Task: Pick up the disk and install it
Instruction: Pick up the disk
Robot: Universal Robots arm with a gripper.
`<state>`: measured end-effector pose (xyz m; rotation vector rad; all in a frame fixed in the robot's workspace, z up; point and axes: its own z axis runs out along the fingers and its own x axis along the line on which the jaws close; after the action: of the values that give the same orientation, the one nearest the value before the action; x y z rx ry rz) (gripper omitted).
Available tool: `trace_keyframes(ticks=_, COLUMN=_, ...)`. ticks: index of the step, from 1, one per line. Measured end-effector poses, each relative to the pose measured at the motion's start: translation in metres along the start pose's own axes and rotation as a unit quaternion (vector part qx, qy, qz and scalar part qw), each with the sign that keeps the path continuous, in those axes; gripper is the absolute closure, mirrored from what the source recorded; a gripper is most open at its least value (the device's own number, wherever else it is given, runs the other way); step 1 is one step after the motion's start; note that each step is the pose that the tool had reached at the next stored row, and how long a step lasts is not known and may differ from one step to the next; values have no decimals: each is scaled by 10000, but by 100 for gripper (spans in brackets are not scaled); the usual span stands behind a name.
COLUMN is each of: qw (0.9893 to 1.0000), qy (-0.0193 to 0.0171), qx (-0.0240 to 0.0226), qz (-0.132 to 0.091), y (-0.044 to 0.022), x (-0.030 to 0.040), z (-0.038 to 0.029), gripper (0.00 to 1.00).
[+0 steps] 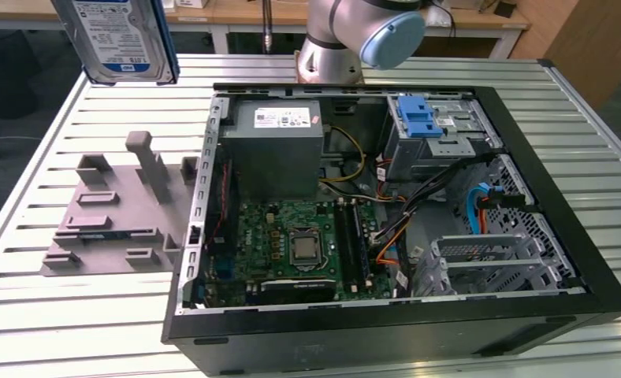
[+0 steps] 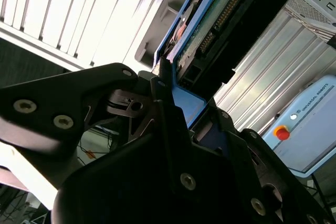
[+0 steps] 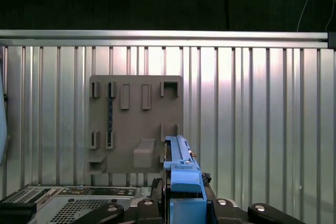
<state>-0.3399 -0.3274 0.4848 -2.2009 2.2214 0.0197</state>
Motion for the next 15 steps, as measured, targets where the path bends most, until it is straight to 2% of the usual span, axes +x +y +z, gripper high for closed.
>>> trace_keyframes(ticks=15, qw=10000, qy=0, qx=0, qz=0, y=-78, x=-1, z=0, gripper=64)
